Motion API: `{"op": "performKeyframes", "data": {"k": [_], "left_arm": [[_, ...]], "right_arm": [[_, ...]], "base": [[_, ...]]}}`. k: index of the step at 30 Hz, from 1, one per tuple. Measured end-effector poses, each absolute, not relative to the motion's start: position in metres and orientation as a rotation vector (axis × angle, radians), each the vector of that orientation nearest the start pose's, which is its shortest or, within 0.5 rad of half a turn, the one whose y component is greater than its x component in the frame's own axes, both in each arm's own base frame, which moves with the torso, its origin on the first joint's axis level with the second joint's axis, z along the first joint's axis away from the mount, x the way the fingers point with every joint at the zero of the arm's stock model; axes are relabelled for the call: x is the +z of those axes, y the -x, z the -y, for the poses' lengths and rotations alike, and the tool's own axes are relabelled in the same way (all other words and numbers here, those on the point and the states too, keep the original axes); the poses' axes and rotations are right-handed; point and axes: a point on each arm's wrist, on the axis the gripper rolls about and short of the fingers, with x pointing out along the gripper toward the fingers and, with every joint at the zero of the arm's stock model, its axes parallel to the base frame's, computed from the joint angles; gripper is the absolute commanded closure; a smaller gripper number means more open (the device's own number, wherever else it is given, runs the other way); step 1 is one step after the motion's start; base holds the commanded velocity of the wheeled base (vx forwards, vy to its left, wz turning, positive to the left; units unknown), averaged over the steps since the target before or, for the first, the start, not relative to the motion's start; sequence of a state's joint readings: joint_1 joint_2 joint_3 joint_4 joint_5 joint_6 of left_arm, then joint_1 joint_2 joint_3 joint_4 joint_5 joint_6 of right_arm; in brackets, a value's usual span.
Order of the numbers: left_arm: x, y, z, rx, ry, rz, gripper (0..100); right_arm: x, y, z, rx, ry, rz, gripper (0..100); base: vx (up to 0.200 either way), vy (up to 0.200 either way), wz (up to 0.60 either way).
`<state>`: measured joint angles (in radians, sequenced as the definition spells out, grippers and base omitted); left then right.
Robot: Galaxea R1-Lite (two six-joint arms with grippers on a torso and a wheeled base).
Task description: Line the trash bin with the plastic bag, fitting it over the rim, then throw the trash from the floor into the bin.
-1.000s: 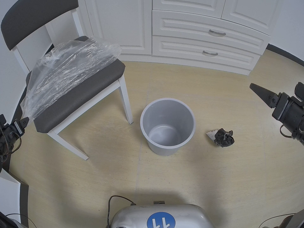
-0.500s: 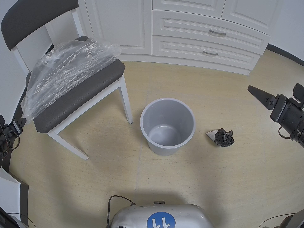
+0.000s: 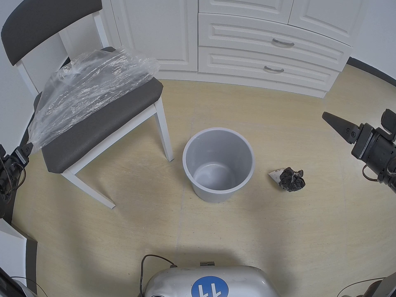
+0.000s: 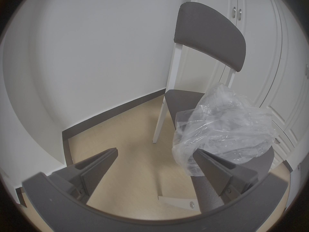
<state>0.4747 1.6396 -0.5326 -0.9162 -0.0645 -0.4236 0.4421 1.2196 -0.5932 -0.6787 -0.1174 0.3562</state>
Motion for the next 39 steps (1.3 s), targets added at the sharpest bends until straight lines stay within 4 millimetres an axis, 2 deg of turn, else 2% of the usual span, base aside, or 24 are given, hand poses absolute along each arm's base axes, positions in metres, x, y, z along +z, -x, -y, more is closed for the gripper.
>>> {"op": "performKeyframes", "data": {"k": [19, 20, 39], "left_arm": [[0.1552, -0.2423, -0.1225, 0.440, 0.466, -0.086, 0], [0.1561, -0.2429, -0.1228, 0.438, 0.463, -0.074, 100], [0.1506, -0.2423, -0.1222, 0.431, 0.457, -0.064, 100]], "right_arm": [[0.2447, -0.1673, -0.0765, 0.331, -0.360, -0.009, 0], [0.2443, -0.1669, -0.0763, 0.332, -0.359, -0.010, 0], [0.2394, -0.1592, -0.0748, 0.347, -0.312, -0.011, 0]], "base": [[0.000, 0.000, 0.00], [0.000, 0.000, 0.00], [0.000, 0.000, 0.00]]}}
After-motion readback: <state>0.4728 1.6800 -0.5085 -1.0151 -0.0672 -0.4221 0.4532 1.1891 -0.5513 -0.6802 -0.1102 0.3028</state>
